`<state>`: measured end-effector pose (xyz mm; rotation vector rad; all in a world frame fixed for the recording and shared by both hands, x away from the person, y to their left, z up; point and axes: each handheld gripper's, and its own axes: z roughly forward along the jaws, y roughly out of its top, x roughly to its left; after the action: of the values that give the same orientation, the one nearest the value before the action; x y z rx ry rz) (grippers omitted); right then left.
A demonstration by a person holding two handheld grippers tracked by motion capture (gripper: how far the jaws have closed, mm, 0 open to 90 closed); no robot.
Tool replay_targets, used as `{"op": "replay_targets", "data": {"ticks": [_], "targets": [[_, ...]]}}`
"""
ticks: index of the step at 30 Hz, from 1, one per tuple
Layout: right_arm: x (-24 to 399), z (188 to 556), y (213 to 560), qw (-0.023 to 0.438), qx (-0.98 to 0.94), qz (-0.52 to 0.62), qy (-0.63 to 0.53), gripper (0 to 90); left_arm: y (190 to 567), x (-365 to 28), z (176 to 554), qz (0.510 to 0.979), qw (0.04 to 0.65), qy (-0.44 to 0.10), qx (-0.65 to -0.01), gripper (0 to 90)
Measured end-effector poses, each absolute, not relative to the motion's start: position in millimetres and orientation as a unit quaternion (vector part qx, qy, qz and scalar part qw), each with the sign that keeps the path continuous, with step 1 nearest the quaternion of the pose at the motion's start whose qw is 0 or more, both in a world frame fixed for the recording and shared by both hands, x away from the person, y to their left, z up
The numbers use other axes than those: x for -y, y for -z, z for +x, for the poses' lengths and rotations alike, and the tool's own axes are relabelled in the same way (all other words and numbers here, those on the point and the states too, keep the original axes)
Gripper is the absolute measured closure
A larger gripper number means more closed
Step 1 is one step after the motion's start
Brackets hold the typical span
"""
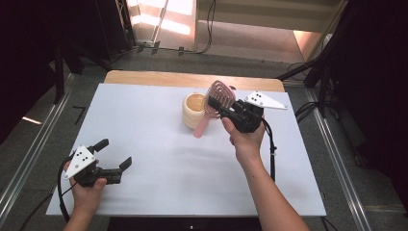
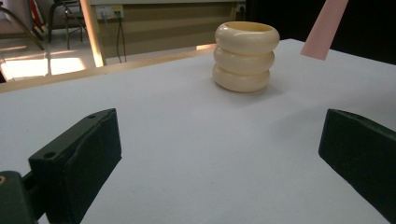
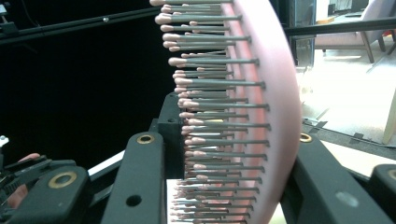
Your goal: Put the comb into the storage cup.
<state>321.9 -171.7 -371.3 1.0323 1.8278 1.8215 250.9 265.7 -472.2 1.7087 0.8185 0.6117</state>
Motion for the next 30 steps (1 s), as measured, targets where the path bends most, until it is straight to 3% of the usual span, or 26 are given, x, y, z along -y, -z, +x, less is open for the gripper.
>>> {"op": "replay_targets", "data": {"ticks": [30], "targets": [[177,343,351,0.201,-0.634,0.361,-0.654,62.1,476,-278,251,0.715,0.544,-0.259,-0.355,0.0]]}}
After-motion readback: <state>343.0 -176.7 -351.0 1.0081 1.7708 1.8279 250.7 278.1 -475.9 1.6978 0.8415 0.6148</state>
